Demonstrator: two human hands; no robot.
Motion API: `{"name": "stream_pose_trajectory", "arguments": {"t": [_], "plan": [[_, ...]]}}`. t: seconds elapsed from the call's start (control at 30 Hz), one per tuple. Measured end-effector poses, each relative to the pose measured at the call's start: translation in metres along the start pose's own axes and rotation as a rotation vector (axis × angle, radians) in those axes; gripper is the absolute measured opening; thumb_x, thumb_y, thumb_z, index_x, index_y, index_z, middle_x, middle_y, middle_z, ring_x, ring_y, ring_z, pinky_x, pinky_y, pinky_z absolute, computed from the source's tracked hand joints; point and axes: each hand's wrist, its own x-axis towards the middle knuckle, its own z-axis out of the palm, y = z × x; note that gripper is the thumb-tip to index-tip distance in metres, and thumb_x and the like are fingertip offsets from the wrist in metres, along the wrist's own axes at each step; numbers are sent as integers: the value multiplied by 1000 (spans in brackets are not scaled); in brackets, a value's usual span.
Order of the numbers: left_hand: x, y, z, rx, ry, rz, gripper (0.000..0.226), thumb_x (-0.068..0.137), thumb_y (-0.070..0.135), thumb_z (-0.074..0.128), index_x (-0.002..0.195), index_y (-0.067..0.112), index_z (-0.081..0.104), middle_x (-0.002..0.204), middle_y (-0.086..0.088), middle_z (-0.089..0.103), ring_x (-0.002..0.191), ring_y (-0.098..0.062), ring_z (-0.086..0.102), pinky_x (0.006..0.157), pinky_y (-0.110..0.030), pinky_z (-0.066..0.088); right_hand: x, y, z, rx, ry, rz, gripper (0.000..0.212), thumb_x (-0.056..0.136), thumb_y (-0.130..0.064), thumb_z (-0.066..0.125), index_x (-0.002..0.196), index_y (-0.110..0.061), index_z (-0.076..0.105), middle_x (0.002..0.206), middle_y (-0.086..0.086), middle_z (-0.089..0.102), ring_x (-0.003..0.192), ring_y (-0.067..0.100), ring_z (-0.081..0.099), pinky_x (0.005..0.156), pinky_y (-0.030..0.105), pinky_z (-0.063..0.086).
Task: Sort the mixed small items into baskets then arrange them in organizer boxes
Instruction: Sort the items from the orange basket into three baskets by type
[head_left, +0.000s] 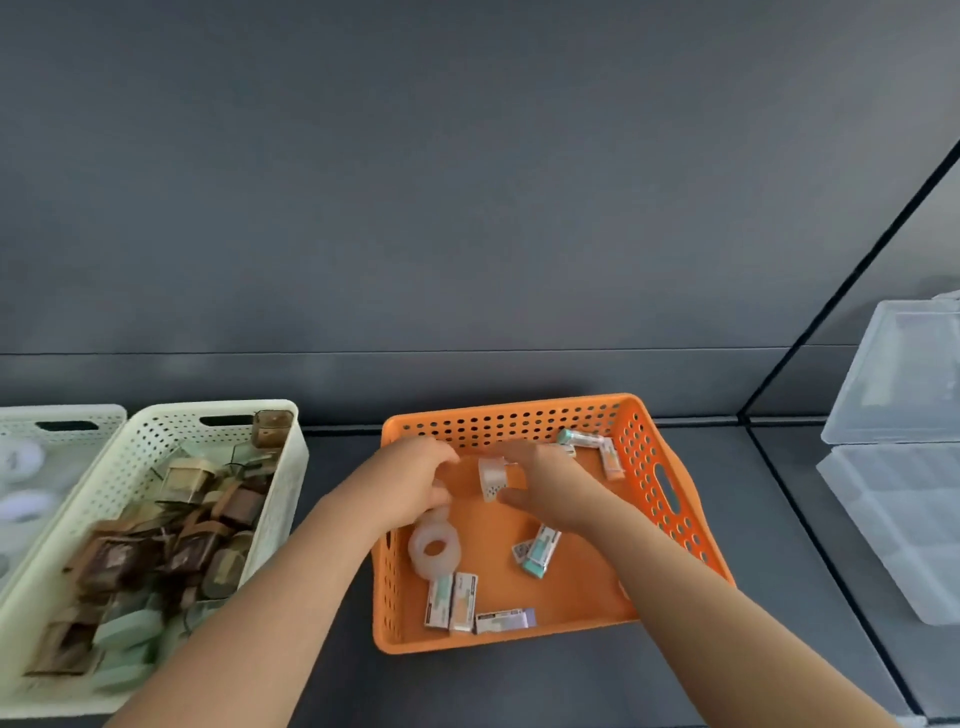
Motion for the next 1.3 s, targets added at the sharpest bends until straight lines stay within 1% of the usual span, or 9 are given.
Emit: {"name": "stream_pose_trajectory", "arguments": {"t": [0.1,0.2,0.37,0.53,0.63,0.77,1.0,1.17,1.3], "plan": [[1,-1,-6,147,-51,5,49,86,18,64,133,25,52,133,3,53,115,-16,54,94,-33,48,5,6,1,23,-24,16,56,82,-22,71,132,-30,47,125,-4,57,104,13,57,84,25,51],[3,-1,-12,319,-70,51,37,85,18,64,122,25,59,118,3,61,104,-17,58,82,-30,50,0,13,-4,99,-91,8,66,81,-20,72,136,-36,40,121,-8,49,98,12,56,75,23,52],[9,0,-11,506,-37,104,13,87,12,57,93,17,67,91,1,63,85,-17,58,71,-31,50,-11,14,-8,170,-135,0,63,79,-17,74,132,-35,46,128,-7,48,107,14,54,85,27,54],[4,2,-13,261,66,33,10,89,18,57,88,22,66,86,3,64,78,-13,62,62,-25,50,-14,8,-11,248,-24,17,62,77,-17,75,131,-31,48,128,-8,51,106,12,55,83,25,52],[-19,-6,-21,28,270,-18,11,90,24,58,93,28,67,88,11,63,82,-7,60,72,-32,54,-12,-4,-15,261,89,-37,61,77,-19,76,132,-28,48,129,-6,50,105,12,55,86,26,50],[-72,-35,-33,-210,529,-94,10,88,18,61,92,24,68,86,13,66,81,-3,61,74,-28,53,-3,-45,-11,300,177,-147,59,78,-22,74,131,-28,48,121,-9,52,104,7,55,86,20,46],[-187,-143,-50,-333,785,-375,15,87,13,64,96,23,69,88,12,68,83,-6,62,77,-24,48,25,-168,43,408,106,-300,55,76,-23,75,126,-25,54,115,-12,59,103,0,58,90,16,47],[-248,-255,-65,-299,807,-562,12,86,6,65,93,14,71,84,4,68,80,-17,64,75,-27,45,46,-269,99,437,19,-323,51,77,-21,75,123,-25,53,104,-20,58,96,-4,56,85,11,45],[-267,-330,-67,-252,695,-606,10,86,8,65,94,12,70,92,-3,71,84,-19,65,80,-34,52,59,-327,149,293,-36,-328,38,78,-29,73,112,-27,55,104,-10,60,94,6,57,87,27,50]]}}
